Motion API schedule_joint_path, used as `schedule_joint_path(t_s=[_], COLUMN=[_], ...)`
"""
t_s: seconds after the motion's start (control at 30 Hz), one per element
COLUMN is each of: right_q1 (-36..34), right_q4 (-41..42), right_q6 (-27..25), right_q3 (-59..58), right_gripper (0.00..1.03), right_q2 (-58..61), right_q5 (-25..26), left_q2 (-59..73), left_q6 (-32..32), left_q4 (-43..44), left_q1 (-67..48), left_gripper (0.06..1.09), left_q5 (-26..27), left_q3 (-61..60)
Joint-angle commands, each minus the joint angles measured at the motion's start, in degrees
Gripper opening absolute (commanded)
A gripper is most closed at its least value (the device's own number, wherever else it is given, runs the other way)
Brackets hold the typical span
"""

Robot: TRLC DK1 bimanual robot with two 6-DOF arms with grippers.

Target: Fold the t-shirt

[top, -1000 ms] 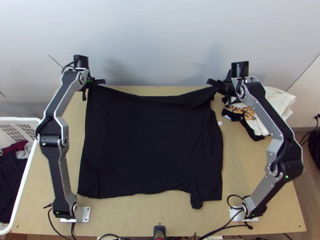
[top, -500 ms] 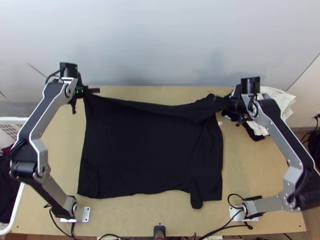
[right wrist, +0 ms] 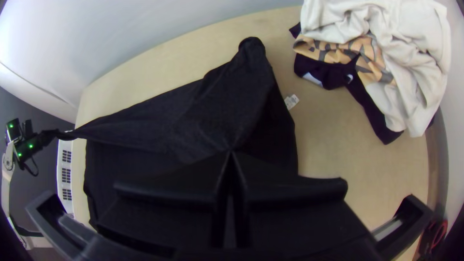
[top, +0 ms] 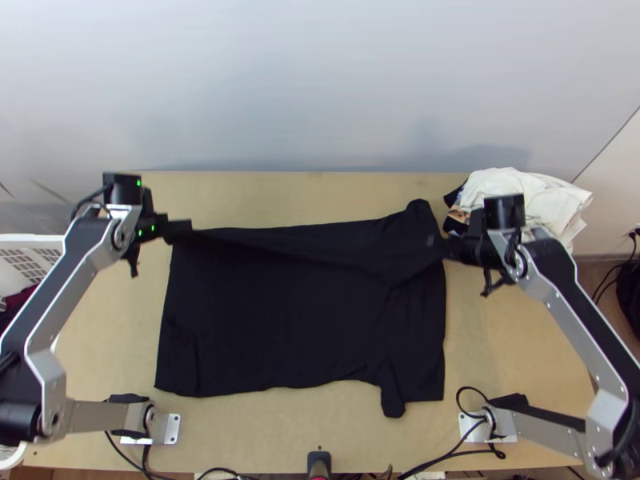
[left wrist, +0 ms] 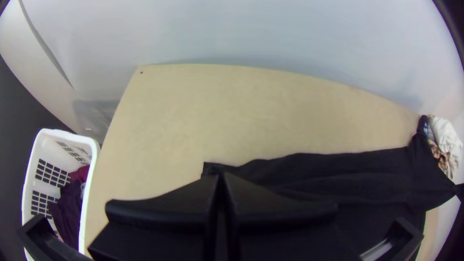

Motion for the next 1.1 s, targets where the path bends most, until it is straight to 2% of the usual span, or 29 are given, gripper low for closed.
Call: schedule_joint_path(t_s=[0.0, 0.23, 0.63, 1.07], right_q1=[0.98, 1.42, 1.68, 5.55], right_q4=[-1.11, -2.08, -4.19, -4.1], right_q6=[-0.55, -0.55, -0.37, -0.11], right_q3=[-8.2, -13.03, -14.61, -19.89], right_gripper=[0.03, 0.03, 0.03, 0.03], right_q2=[-6.34, -10.65, -12.85, -14.87], right_q5=[-0.29, -0.29, -0.82, -0.82], left_q2=[-9.73, -15.27, -15.79, -16.32], left_q6=[1.41, 2.81, 7.21, 5.62], left_q4=[1.58, 4.83, 11.34, 12.83], left_q1=[0.14, 0.93, 6.2, 4.36], left_gripper=[0.1, 0.1, 0.1, 0.1], left_q5=[0.67, 0.67, 0.76, 0.85], left_q3=[-12.01, -22.12, -29.06, -34.42])
